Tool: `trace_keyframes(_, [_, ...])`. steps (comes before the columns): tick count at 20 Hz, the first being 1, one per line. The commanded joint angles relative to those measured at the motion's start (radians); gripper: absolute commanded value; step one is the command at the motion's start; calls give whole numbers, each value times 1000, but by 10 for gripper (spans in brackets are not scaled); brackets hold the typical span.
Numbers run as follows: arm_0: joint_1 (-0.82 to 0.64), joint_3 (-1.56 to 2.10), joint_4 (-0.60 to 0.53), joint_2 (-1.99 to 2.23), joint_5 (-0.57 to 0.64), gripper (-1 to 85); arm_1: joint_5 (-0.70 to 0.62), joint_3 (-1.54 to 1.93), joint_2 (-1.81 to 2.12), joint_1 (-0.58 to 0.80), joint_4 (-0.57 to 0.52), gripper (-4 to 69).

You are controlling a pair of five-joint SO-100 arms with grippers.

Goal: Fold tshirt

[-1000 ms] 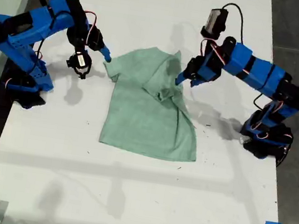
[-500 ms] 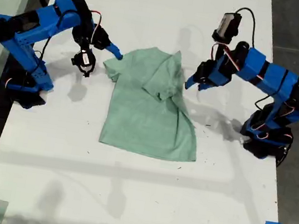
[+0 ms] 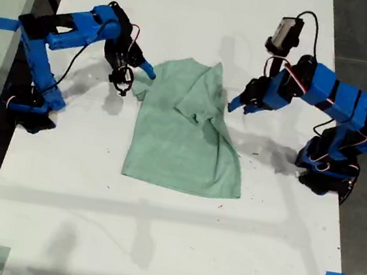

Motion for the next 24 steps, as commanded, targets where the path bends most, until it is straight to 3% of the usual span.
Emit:
trace_keyframes(1, [-25, -95, -35, -92, 9, 375, 26, 17, 89, -28, 9, 148])
trace_keyframes(4, [-25, -155, -46, -202, 9, 321, 37, 49, 123, -40, 12, 146])
trace_keyframes(12, [-32, -189, -38, -258, 18, 23, 41, 89, 198, -38, 15, 146])
trace_keyframes(24, [-26, -155, 107, 52, -5, 1, 66, 172, 290, -44, 17, 145])
